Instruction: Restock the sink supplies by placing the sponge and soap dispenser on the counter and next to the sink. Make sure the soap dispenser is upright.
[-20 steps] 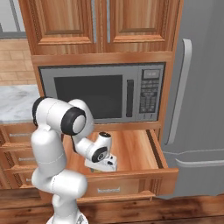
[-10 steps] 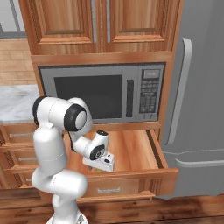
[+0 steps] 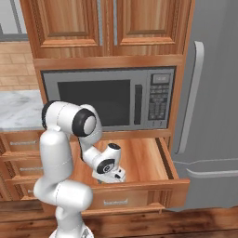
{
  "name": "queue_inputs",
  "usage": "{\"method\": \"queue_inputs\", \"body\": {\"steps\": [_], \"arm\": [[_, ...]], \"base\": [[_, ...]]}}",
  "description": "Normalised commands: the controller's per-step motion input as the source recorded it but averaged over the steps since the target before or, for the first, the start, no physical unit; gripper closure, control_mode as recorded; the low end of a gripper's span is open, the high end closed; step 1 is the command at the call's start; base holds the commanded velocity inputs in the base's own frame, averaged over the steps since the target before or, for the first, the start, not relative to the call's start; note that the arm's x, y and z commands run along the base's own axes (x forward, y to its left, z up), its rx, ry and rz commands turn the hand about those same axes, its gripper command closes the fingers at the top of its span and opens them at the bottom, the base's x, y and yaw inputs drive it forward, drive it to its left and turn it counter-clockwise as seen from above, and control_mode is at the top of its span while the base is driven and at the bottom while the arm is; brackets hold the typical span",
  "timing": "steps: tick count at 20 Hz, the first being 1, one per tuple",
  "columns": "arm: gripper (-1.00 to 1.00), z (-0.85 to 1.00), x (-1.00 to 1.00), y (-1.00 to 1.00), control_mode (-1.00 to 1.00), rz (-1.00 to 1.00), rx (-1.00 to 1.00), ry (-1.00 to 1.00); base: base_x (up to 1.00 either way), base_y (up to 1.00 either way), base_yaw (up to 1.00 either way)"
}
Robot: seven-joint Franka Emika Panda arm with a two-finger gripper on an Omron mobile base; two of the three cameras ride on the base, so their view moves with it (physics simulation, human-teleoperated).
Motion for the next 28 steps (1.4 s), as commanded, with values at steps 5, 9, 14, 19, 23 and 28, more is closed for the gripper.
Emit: {"method": "queue_inputs", "body": {"steps": [5, 9, 14, 19, 23, 28], "arm": [[-1.0, -0.09, -0.01, 0.12, -1.0, -0.02, 0.0, 0.0], [-1.0, -0.07, 0.0, 0.31, -1.0, 0.0, -0.02, 0.0], [1.0, -0.15, 0.17, 0.23, -1.0, 0.0, -0.02, 0.01], [1.0, -0.16, 0.27, 0.0, -1.0, 0.0, 0.0, 0.01], [1.0, -0.06, 0.09, 0.01, -1.0, 0.0, 0.0, 0.01], [1.0, 0.0, 0.01, 0.0, -1.0, 0.0, 0.0, 0.0]], "base": [[0.0, 0.0, 0.0], [0.0, 0.0, 0.0], [0.0, 0.0, 0.0], [0.0, 0.0, 0.0], [0.0, 0.0, 0.0], [0.0, 0.0, 0.0]]}}
